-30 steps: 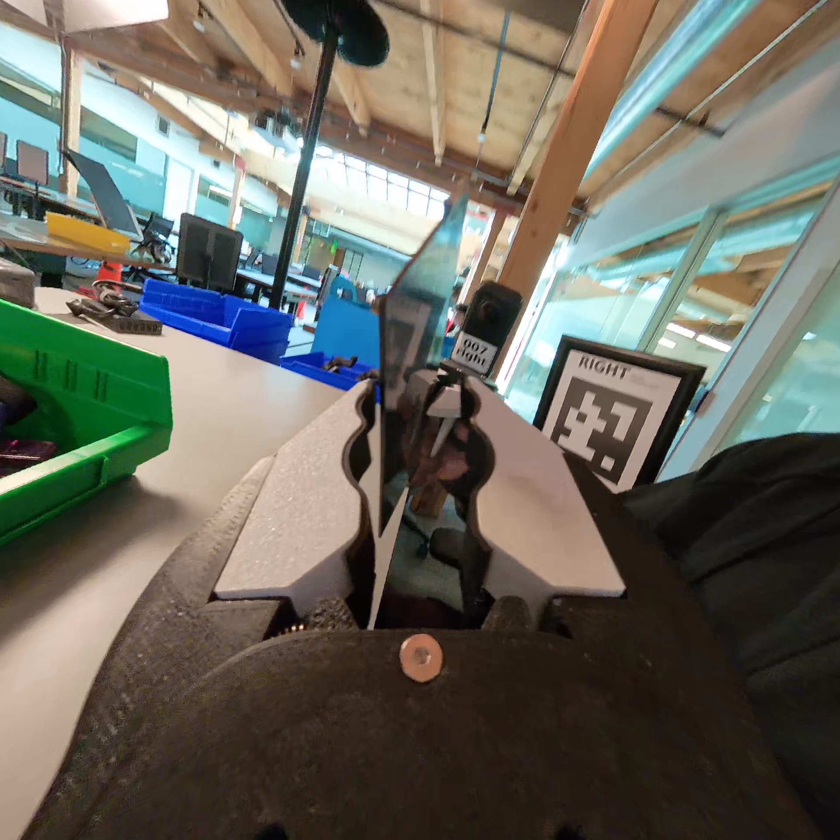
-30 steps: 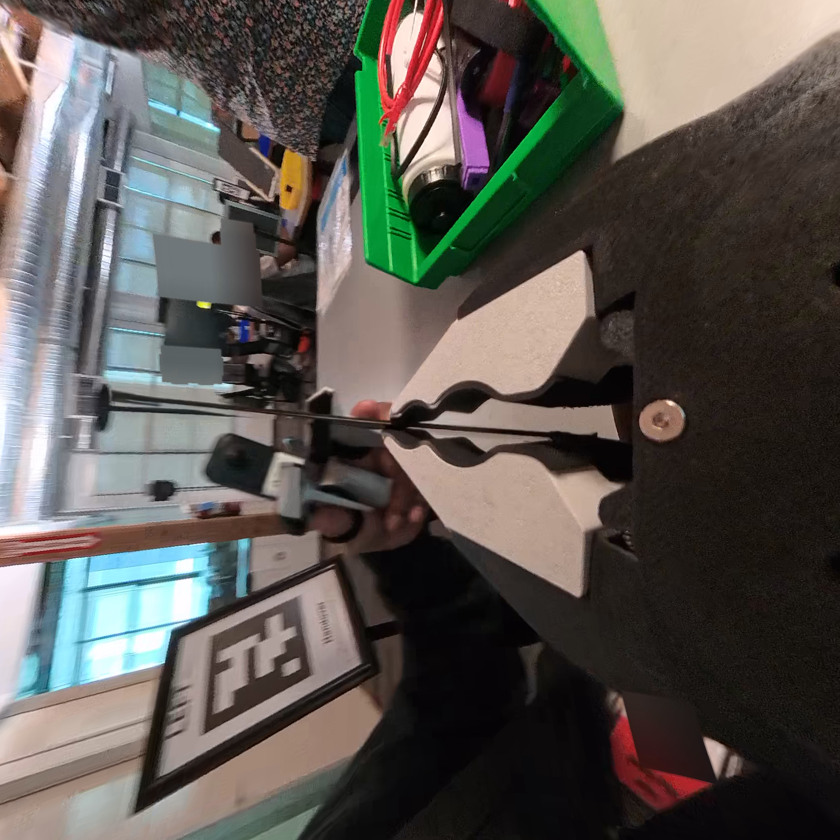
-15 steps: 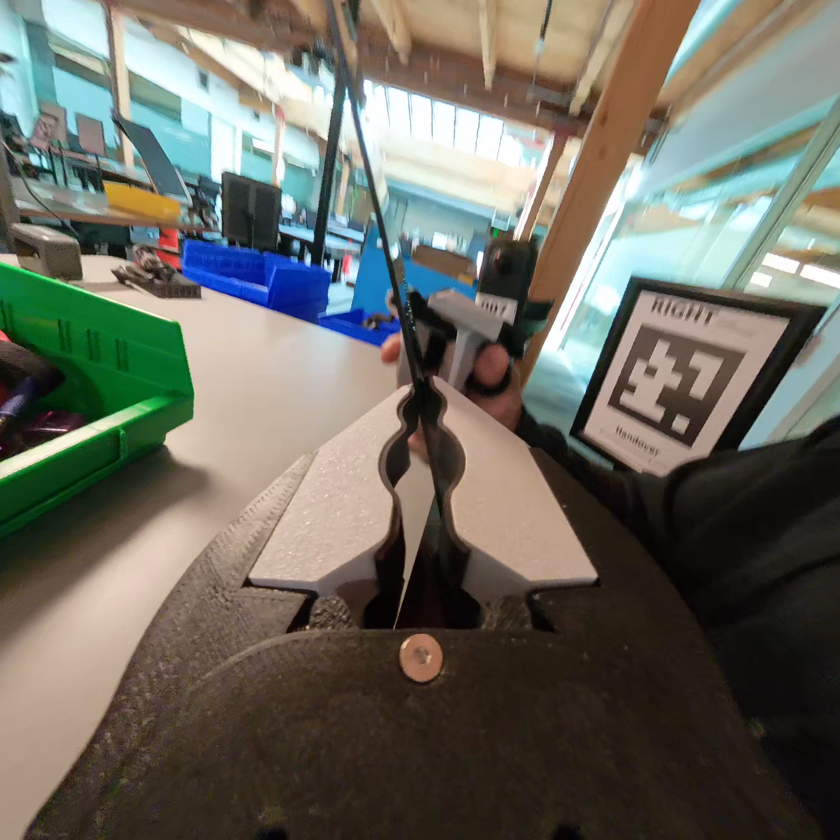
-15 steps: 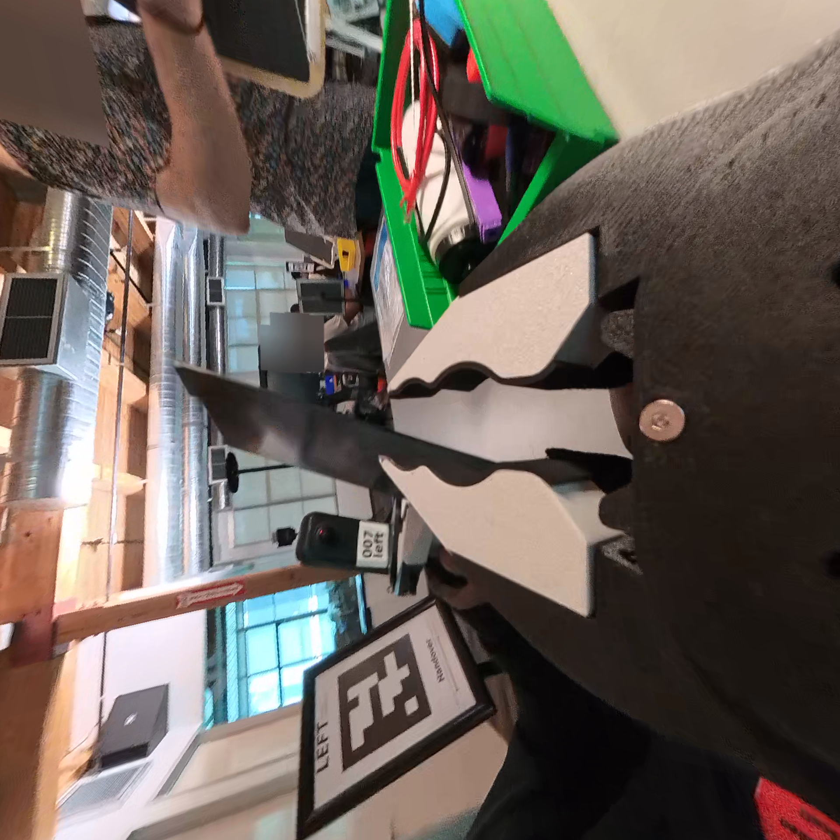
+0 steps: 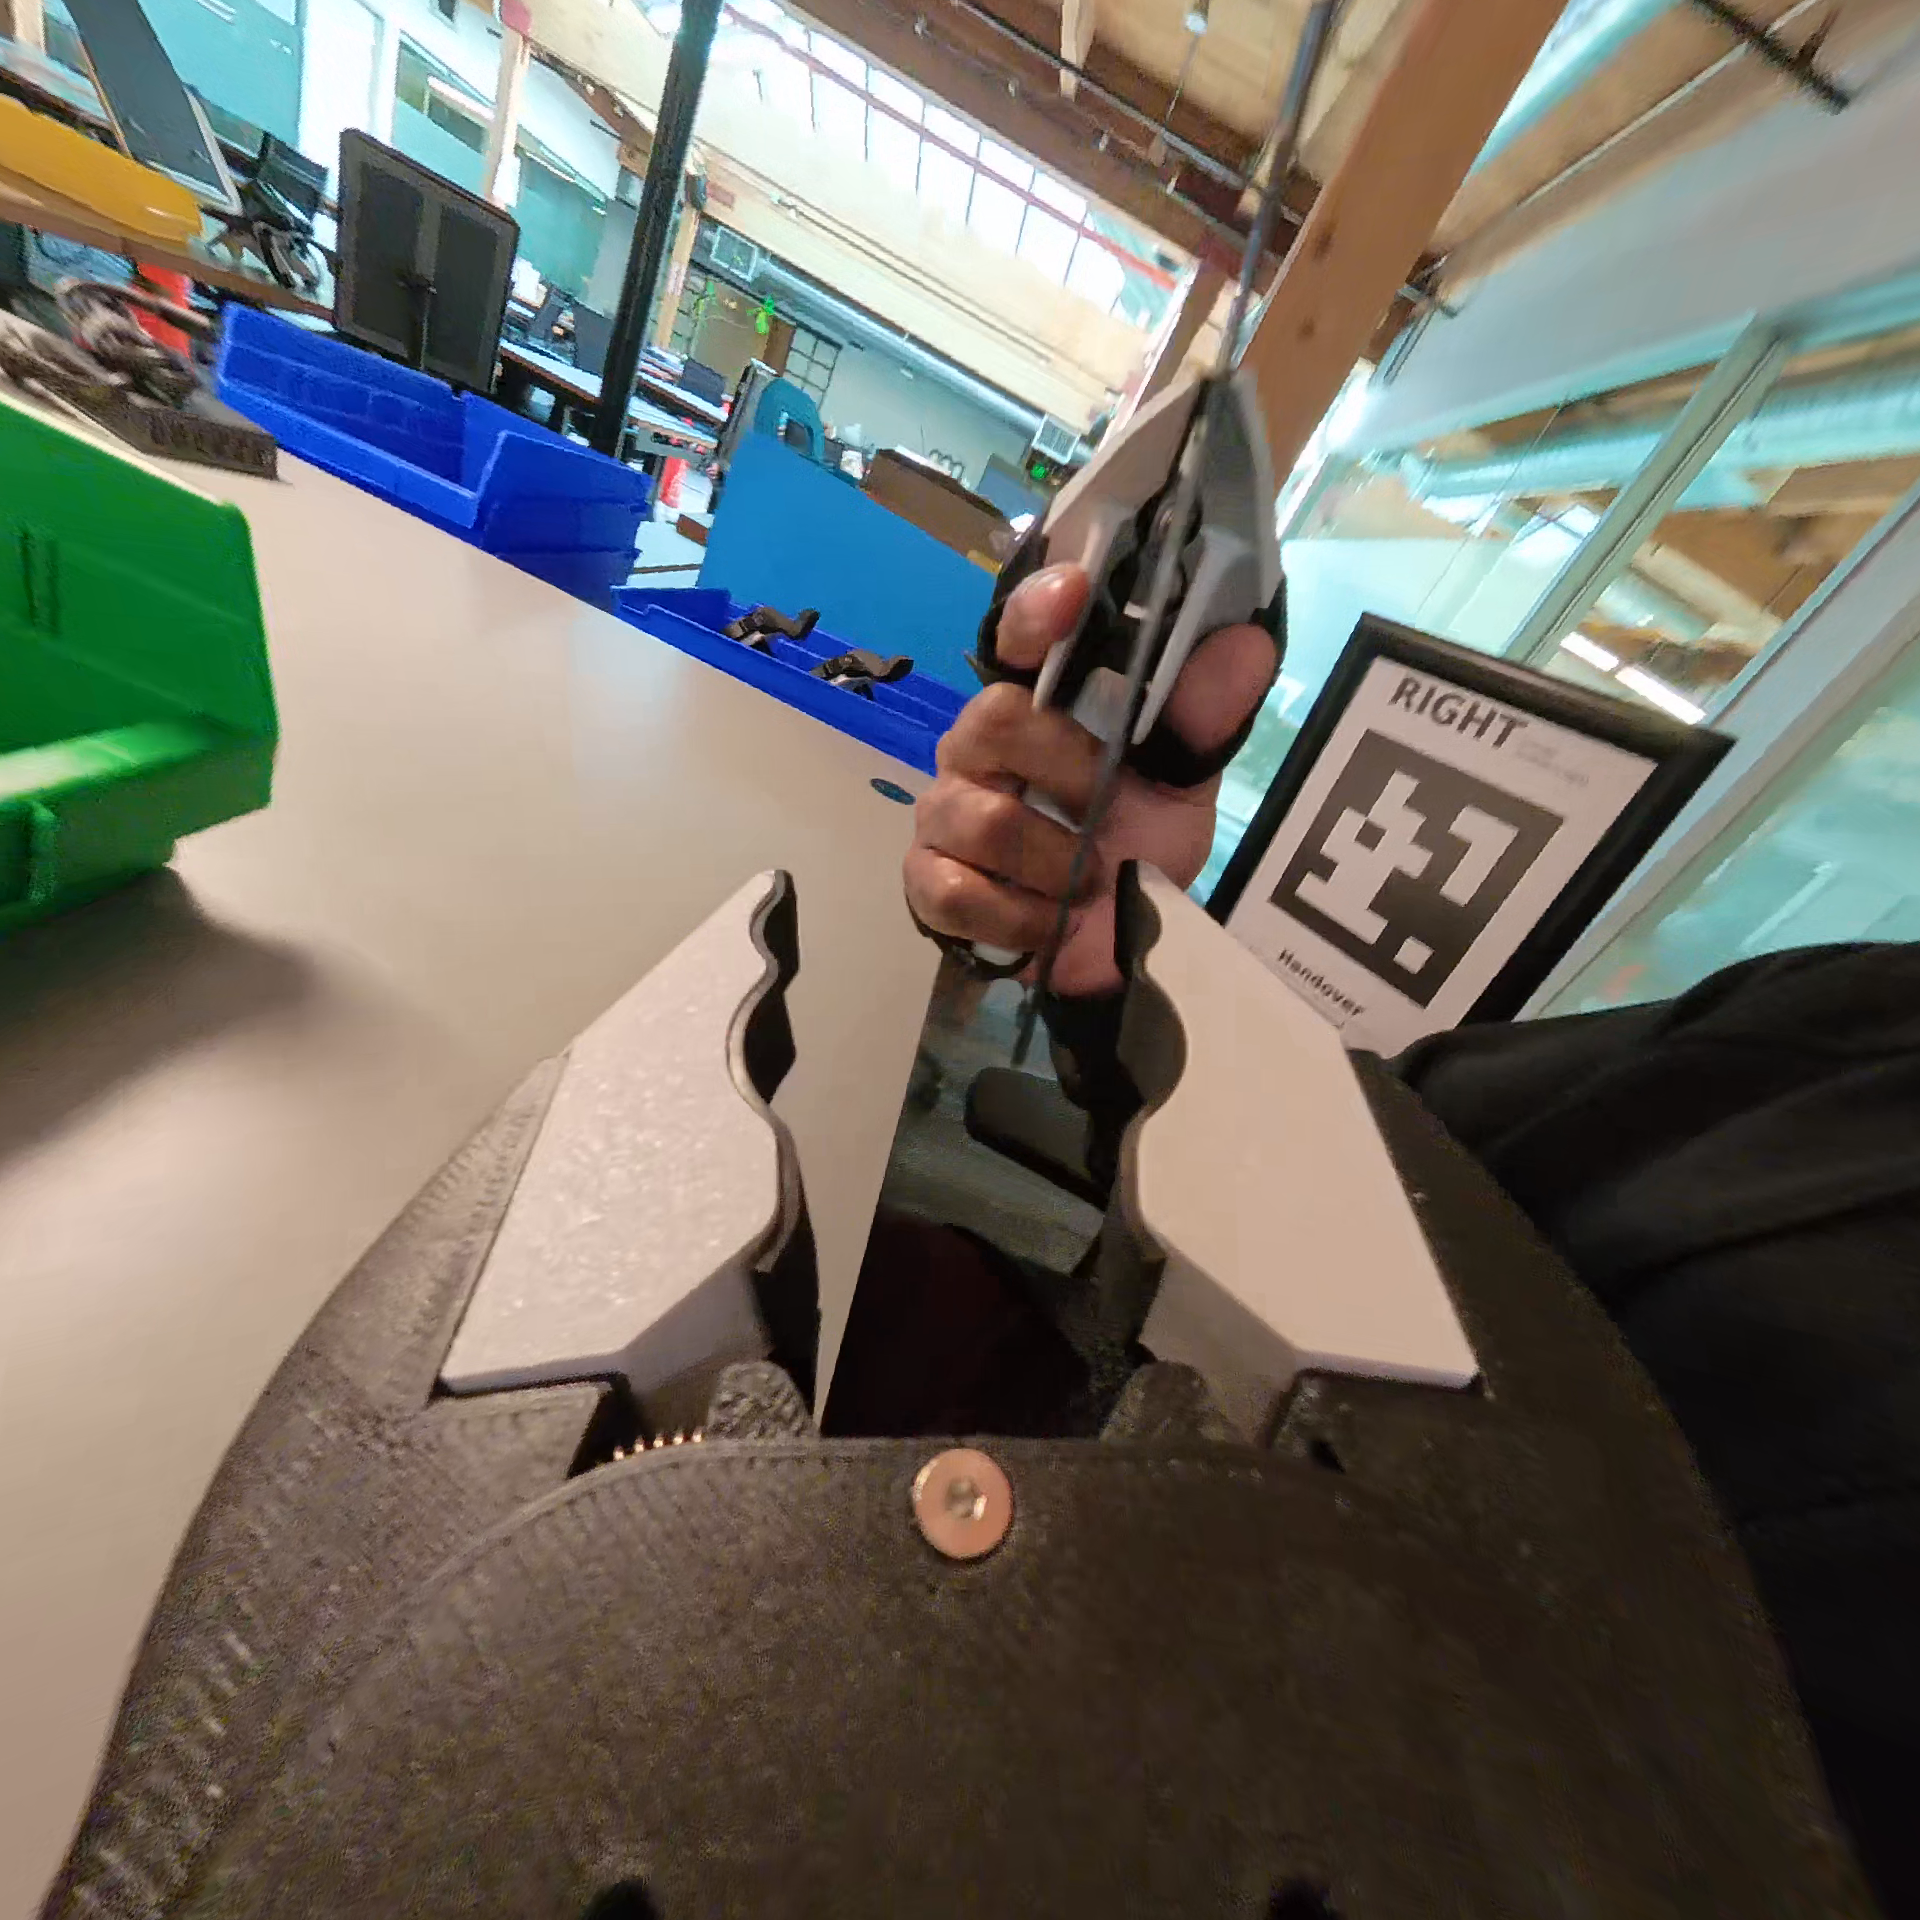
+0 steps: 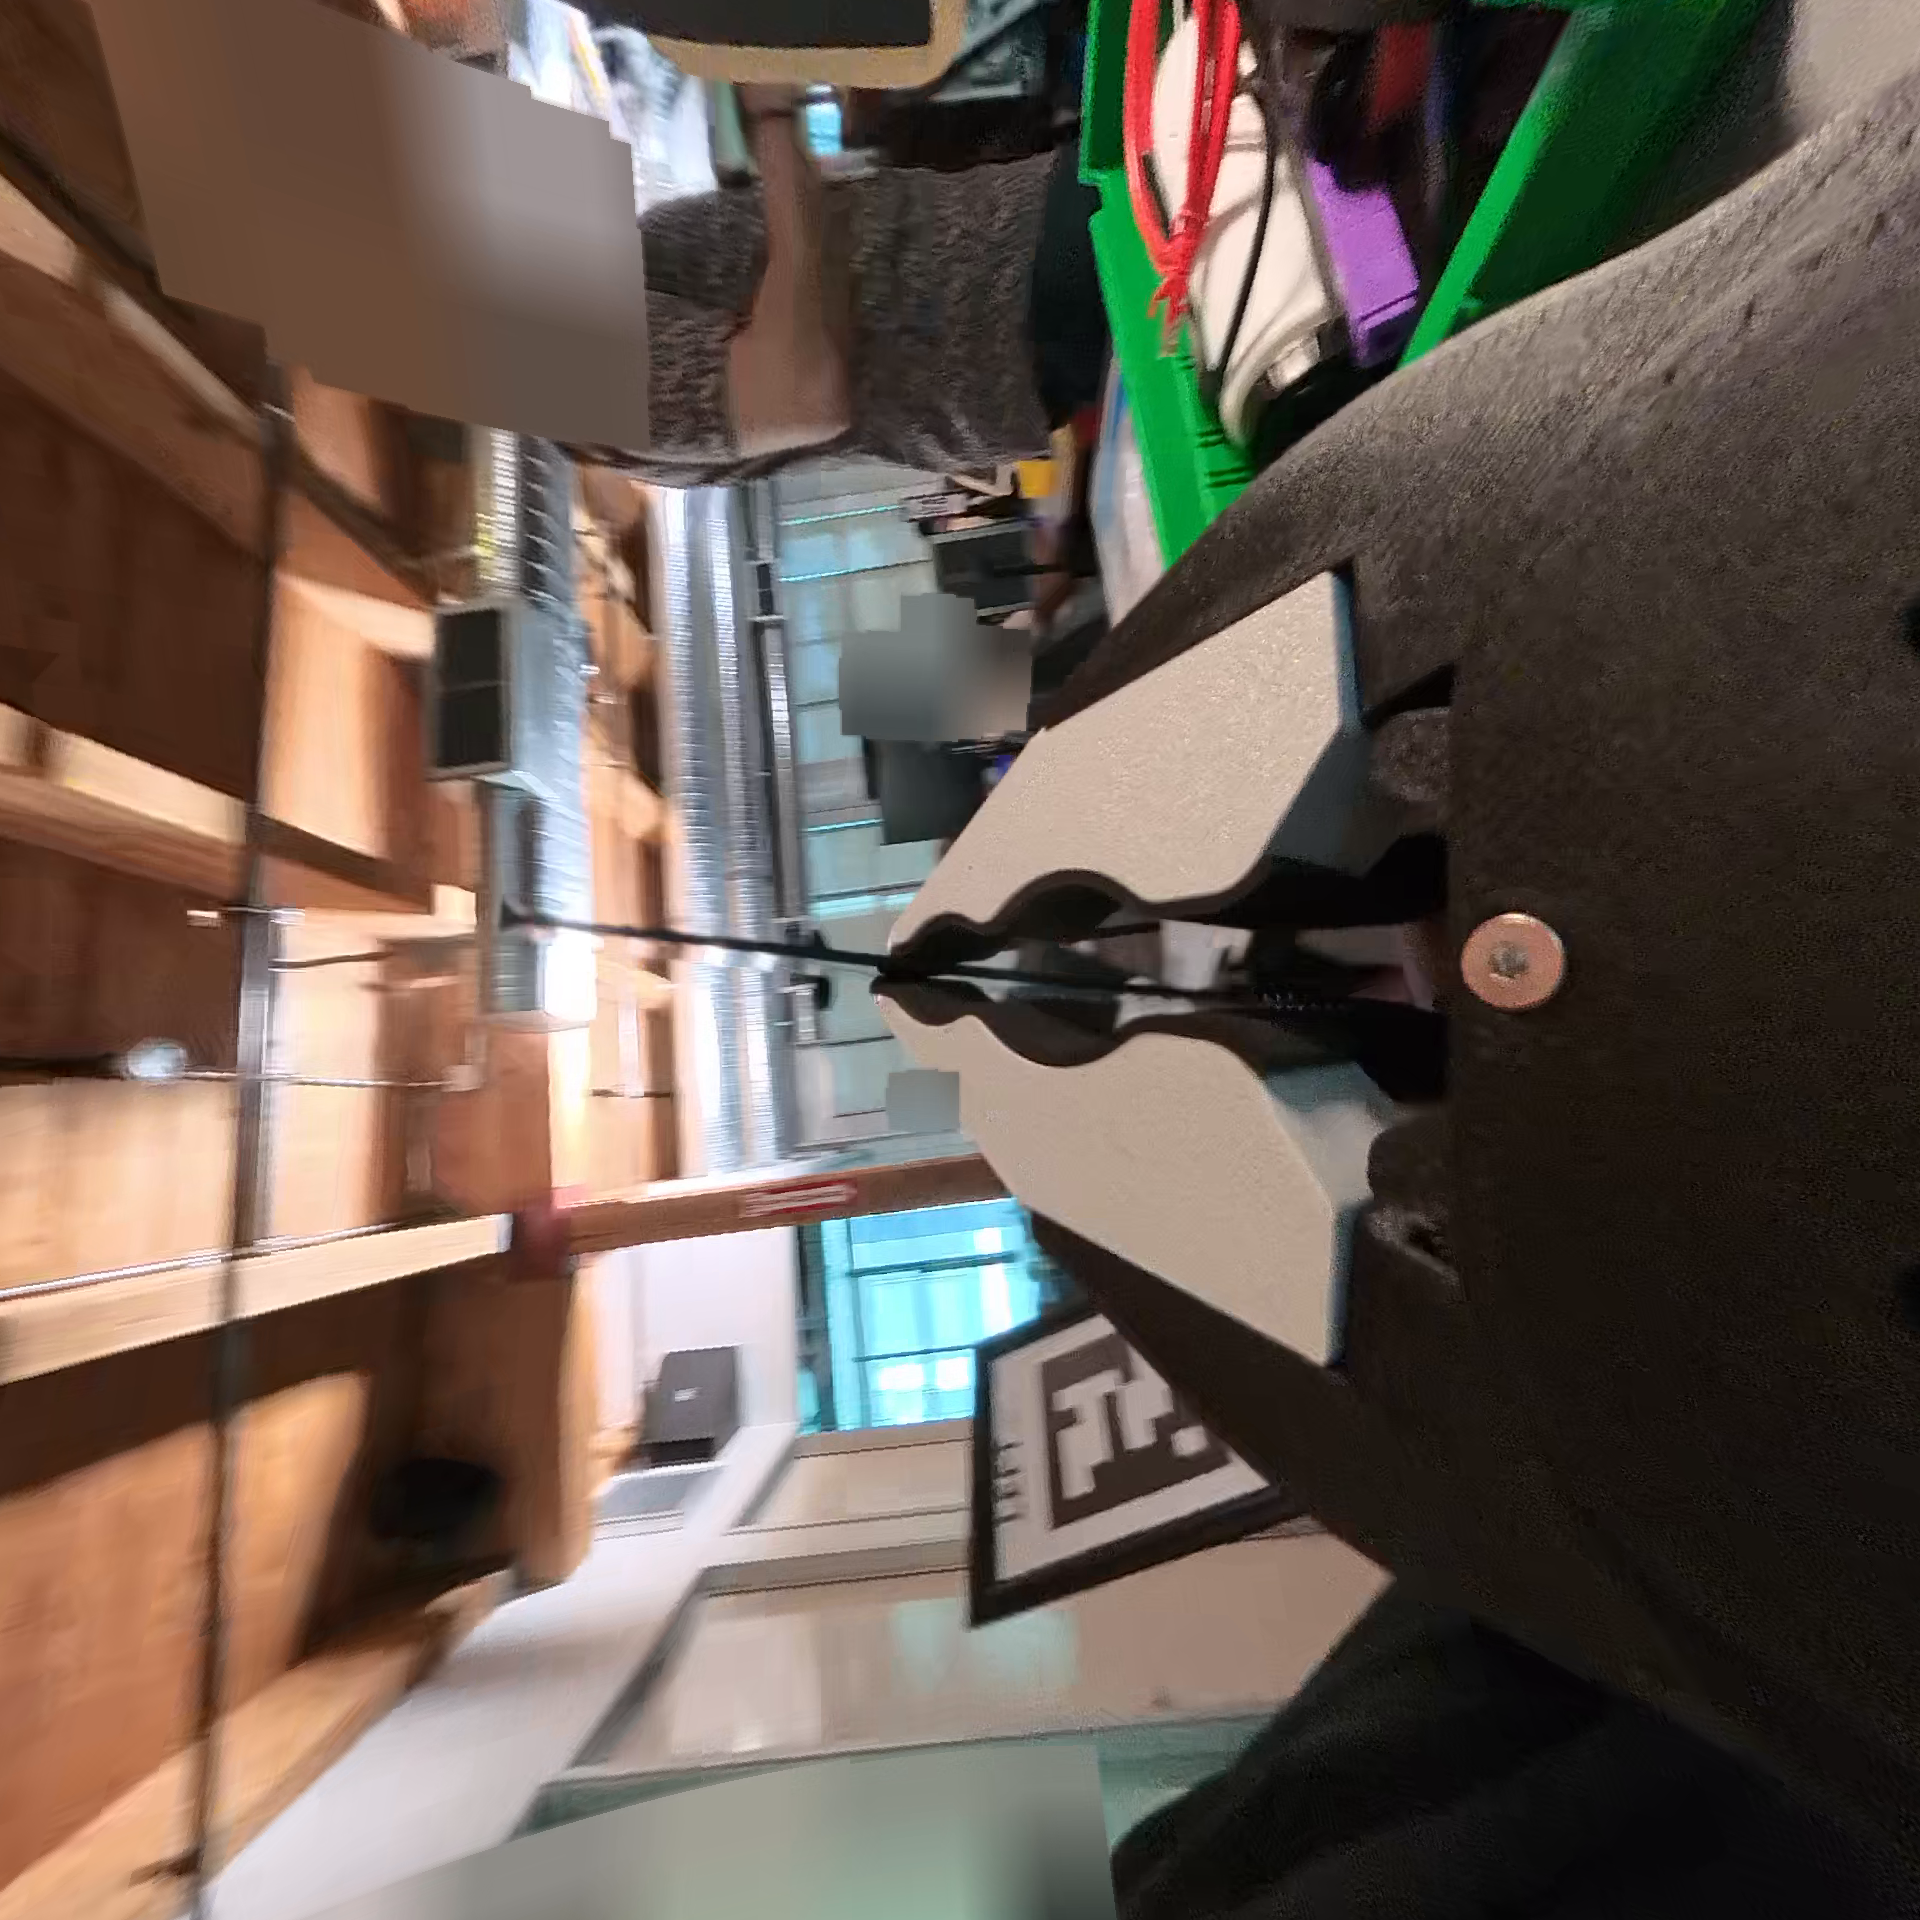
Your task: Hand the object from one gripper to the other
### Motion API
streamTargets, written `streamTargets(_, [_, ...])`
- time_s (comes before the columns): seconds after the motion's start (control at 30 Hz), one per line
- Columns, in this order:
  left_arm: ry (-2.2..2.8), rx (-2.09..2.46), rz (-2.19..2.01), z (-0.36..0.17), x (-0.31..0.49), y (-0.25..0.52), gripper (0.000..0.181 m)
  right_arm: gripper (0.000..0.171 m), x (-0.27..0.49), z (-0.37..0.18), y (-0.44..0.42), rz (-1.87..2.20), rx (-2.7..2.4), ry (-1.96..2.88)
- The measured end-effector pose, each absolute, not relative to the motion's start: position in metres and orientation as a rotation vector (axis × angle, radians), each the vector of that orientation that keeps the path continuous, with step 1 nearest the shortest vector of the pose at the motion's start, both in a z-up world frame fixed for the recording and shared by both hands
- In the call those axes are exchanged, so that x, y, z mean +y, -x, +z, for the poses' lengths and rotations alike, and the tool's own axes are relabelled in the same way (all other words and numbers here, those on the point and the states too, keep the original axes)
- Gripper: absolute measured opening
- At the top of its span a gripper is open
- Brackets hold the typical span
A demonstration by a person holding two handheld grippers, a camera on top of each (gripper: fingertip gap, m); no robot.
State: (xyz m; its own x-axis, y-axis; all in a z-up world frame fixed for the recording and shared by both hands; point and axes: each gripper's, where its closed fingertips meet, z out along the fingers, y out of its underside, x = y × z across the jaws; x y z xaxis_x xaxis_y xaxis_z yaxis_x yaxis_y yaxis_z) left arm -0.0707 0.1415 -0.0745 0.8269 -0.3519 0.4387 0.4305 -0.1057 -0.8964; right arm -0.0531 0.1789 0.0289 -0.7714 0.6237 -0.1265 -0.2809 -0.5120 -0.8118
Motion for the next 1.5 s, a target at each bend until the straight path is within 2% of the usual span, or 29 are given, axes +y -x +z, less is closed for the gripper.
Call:
streamTargets(0.07, [1.484,-0.057,-0.738,-0.074,0.146,0.064,0.057,0.002,0.187,0.034,0.05,2.337,-0.999,0.549])
streamTargets(0.1, [1.443,-0.046,-0.771,-0.07,0.147,0.059,0.047,0.002,0.188,0.034,0.052,2.345,-0.967,0.562])
streamTargets(0.17, [1.368,-0.036,-0.797,-0.061,0.147,0.055,0.01,0.003,0.19,0.03,0.059,2.334,-0.94,0.607])
streamTargets(0.2, [1.336,-0.045,-0.786,-0.056,0.146,0.058,0.005,0.003,0.194,0.028,0.062,2.333,-0.921,0.637])
streamTargets(0.27, [1.309,-0.041,-0.744,-0.049,0.141,0.063,0.002,0.005,0.199,0.022,0.07,2.305,-0.966,0.696])
streamTargets(0.33, [1.298,-0.043,-0.673,-0.039,0.132,0.072,0.002,0.016,0.206,0.011,0.079,2.205,-1.071,0.757])
streamTargets(0.4, [1.36,-0.036,-0.581,-0.038,0.125,0.079,0.002,0.034,0.22,-0.001,0.088,1.98,-1.191,0.818])
streamTargets(0.53, [1.545,-0.001,-0.363,-0.045,0.112,0.089,0.002,0.033,0.239,-0.007,0.083,1.472,-1.364,0.741])
streamTargets(0.7, [1.704,0.09,-0.186,-0.054,0.103,0.084,0.002,0.046,0.22,-0.02,0.079,1.051,-1.54,0.552])
streamTargets(0.9, [1.785,0.115,-0.056,-0.06,0.097,0.087,0.002,0.049,0.216,-0.011,0.072,0.932,-1.535,0.489])
streamTargets(1.03, [1.908,0.264,0.02,-0.08,0.097,0.072,0.002,0.058,0.2,-0.023,0.074,0.84,-1.599,0.406])
streamTargets(1.23, [2.059,0.452,0.189,-0.112,0.091,0.07,0.003,0.047,0.187,-0.079,0.078,0.725,-1.877,0.359])
streamTargets(1.33, [2.055,0.473,0.235,-0.112,0.089,0.073,0.003,0.041,0.179,-0.098,0.075,0.704,-1.985,0.339])
streamTargets(1.43, [2.02,0.5,0.254,-0.106,0.089,0.07,0.003,0.018,0.173,-0.122,0.074,0.634,-2.105,0.326])
streamTargets(1.5, [1.995,0.492,0.276,-0.101,0.09,0.072,0.004,0.012,0.173,-0.127,0.079,0.603,-2.105,0.328])
